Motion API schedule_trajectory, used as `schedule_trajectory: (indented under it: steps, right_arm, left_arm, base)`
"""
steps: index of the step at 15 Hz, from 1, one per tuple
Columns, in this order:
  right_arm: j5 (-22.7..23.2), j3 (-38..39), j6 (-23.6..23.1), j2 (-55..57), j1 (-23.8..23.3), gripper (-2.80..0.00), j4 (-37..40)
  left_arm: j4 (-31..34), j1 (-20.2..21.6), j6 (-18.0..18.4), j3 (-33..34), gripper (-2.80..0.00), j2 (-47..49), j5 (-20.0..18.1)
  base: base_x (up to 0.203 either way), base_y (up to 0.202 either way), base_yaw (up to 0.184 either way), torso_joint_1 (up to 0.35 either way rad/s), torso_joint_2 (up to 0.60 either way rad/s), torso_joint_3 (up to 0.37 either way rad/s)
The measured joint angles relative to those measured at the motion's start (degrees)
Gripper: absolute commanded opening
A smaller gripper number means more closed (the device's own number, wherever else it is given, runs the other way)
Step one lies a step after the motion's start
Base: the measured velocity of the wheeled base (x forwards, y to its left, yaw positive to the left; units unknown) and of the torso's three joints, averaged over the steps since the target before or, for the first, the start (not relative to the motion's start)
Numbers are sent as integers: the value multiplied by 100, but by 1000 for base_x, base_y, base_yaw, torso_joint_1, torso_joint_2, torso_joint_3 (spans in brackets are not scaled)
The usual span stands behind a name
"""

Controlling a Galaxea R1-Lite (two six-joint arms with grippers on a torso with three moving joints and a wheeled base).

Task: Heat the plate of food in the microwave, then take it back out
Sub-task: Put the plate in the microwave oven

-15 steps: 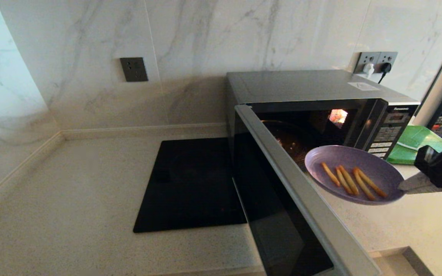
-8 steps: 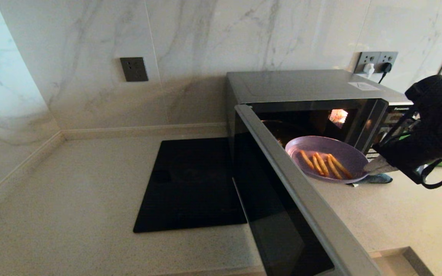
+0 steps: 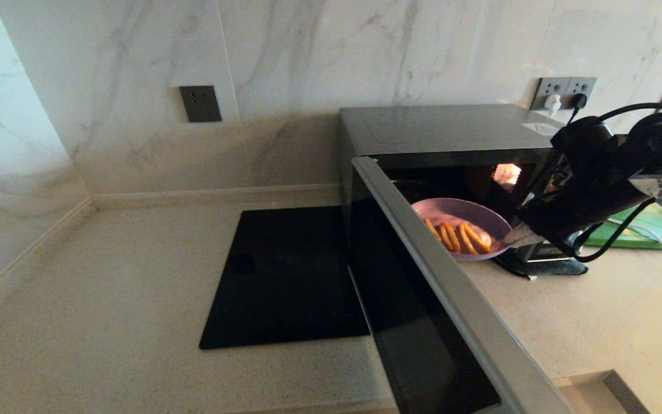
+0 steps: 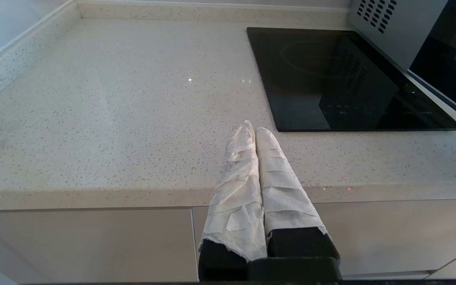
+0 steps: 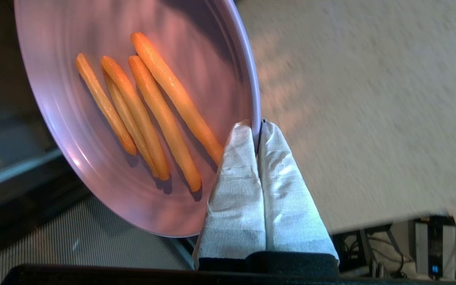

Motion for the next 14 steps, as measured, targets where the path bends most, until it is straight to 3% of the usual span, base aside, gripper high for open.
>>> schedule_trajectory:
  steps: [6, 14]
  right_arm:
    - [0, -823, -12, 728, 171, -280, -65]
    - [-9, -935, -11, 1144, 228, -280, -583]
  left_arm:
    - [0, 0, -2, 0, -280, 0, 1]
    - [1, 0, -2, 0, -280, 0, 0]
  base:
    - [0, 0, 0, 0, 0, 0]
    - [0, 0, 0, 0, 0, 0]
